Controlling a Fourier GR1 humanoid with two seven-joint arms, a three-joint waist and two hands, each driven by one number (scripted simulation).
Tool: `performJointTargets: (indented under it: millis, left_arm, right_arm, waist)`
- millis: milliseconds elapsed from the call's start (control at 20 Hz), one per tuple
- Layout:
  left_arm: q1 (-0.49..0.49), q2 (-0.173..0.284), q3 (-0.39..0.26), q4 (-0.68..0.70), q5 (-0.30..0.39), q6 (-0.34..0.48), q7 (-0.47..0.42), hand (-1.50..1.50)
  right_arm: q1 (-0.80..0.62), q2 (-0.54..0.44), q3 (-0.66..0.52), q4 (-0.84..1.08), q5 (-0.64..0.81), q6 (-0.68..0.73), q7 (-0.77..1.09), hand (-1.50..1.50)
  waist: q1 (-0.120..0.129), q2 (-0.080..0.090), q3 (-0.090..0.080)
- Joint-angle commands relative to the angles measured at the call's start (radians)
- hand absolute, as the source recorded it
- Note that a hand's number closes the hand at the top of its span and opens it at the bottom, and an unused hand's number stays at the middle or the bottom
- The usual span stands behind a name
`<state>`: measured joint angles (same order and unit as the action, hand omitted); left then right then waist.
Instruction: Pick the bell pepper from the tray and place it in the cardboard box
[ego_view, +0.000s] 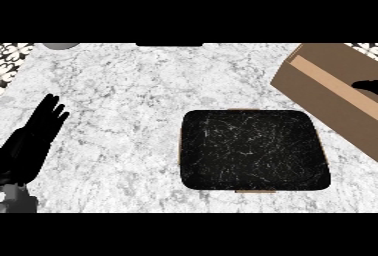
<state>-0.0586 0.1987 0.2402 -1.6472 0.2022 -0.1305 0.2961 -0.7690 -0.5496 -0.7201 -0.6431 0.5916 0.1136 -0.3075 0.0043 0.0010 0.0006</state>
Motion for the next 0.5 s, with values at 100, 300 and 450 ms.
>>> performJointTargets:
  millis: [100, 300, 450]
  left_arm:
    - [0.003, -0.015, -0.006, 0.036, -0.020, -0.002, -0.051, 0.00]
    - [-0.015, -0.003, 0.000, 0.079, -0.027, -0.014, -0.076, 0.00]
    - [0.025, -0.008, -0.023, -0.005, -0.008, -0.023, -0.005, 0.00]
  right_arm:
    - [0.034, -0.141, -0.114, 0.113, -0.132, 0.088, -0.055, -1.50]
    - [0.030, -0.287, -0.129, 0.224, -0.158, 0.182, -0.095, -1.50]
    - [0.063, -0.313, -0.107, 0.274, -0.161, 0.211, -0.188, -1.50]
  waist:
    - [0.004, 0.005, 0.001]
    - [0.011, 0.009, 0.001]
    - [0.017, 0.007, 0.002]
